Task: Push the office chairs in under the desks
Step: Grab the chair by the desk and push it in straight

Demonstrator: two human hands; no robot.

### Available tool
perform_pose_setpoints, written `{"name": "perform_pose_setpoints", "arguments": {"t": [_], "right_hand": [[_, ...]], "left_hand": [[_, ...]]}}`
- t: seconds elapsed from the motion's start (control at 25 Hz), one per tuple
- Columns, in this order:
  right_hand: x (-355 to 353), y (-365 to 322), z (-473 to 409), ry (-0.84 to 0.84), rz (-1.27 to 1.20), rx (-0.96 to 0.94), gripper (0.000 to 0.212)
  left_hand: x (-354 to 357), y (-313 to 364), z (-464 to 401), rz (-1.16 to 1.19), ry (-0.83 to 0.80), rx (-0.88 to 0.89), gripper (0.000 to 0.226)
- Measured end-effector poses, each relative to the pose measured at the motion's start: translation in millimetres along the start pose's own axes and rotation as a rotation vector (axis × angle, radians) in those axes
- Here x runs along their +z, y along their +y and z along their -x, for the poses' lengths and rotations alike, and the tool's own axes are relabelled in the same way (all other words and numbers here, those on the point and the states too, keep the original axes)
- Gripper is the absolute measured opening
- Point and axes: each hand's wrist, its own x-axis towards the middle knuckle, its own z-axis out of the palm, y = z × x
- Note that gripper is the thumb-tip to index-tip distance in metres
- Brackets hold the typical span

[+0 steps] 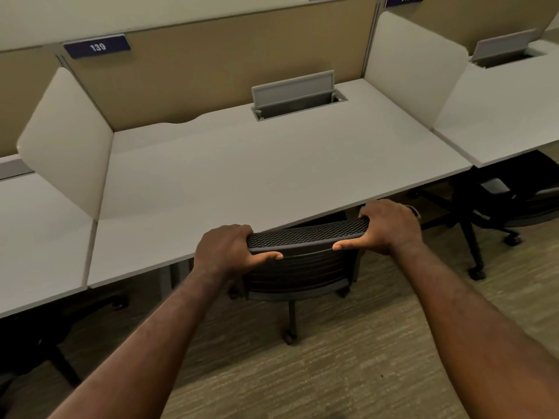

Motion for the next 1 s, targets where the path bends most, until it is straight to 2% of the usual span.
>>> {"name": "perform_pose_setpoints", "arguments": {"t": [0.24,0.44,1.0], "right_hand": [[-3,55,-37,-0.054,-0.009,-0.09,0.108],[-4,83,-64,-0.087,-0.012,-0.12,0.095],[6,120,-111,-0.091,0.028,-0.172,0.107]], "left_hand": [[1,44,-33,-0.006,0.021,-0.056,0.085],[5,64,-56,0.001,0.047,-0.086,0.088],[14,85,-91,0.007,0.054,-0.143,0.088]]}}
